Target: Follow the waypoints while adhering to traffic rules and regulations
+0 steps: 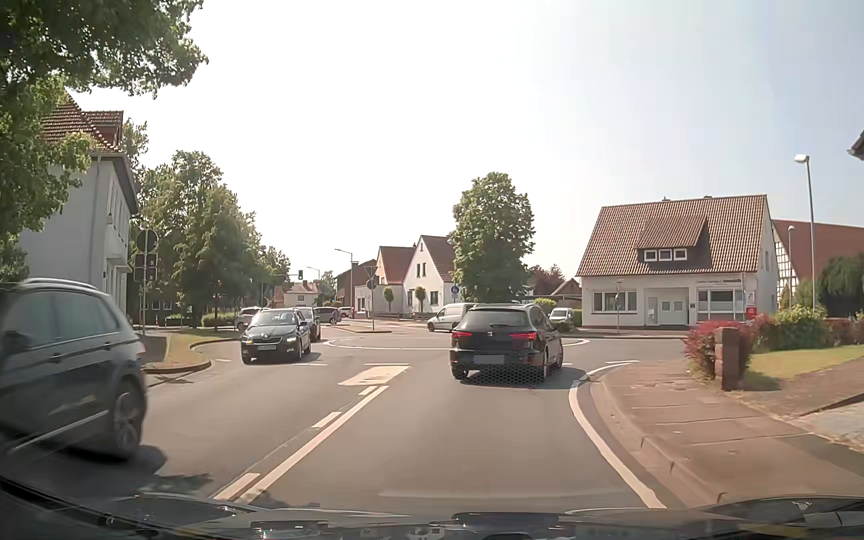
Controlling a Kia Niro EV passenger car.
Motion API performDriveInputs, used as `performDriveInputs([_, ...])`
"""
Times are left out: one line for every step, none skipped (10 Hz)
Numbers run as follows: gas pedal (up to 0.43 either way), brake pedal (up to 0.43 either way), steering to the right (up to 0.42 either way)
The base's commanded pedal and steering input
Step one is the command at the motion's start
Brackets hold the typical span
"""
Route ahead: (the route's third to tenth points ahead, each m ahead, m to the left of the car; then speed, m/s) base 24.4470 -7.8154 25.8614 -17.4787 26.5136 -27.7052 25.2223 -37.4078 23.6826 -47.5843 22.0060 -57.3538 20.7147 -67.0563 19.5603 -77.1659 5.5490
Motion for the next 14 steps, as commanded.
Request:
performDriveInputs([0.000,0.000,-0.006])
performDriveInputs([0.000,0.000,-0.003])
performDriveInputs([0.000,0.000,0.000])
performDriveInputs([0.197,0.000,0.001])
performDriveInputs([0.209,0.000,0.001])
performDriveInputs([0.209,0.000,0.002])
performDriveInputs([0.228,0.000,0.005])
performDriveInputs([0.280,0.000,0.009])
performDriveInputs([0.287,0.000,0.011])
performDriveInputs([0.311,0.000,0.018])
performDriveInputs([0.311,0.000,0.025])
performDriveInputs([0.311,0.000,0.038])
performDriveInputs([0.311,0.000,0.048])
performDriveInputs([0.311,0.000,0.069])
